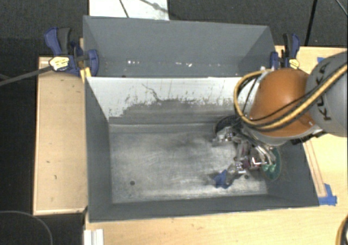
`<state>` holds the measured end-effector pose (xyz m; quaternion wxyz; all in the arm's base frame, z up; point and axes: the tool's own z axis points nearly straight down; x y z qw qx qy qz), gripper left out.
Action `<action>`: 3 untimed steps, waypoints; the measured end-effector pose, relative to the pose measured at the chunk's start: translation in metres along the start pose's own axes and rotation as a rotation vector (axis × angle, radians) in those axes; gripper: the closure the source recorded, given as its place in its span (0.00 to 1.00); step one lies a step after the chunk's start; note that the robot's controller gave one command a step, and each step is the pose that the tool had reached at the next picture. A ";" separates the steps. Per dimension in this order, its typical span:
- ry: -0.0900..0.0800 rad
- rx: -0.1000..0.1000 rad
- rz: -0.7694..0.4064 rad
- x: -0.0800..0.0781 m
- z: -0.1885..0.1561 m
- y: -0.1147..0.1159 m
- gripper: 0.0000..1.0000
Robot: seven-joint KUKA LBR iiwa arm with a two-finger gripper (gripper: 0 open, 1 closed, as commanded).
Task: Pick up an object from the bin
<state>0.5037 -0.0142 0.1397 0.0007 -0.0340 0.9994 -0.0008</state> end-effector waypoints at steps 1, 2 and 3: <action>-0.006 -0.001 -0.124 0.022 0.063 -0.013 0.00; -0.002 -0.003 -0.121 0.023 0.061 -0.012 1.00; -0.008 0.004 -0.415 0.009 -0.093 -0.099 1.00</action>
Offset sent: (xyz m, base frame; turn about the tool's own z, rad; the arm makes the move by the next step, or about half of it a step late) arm -0.0224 -0.0141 -0.0624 -0.1267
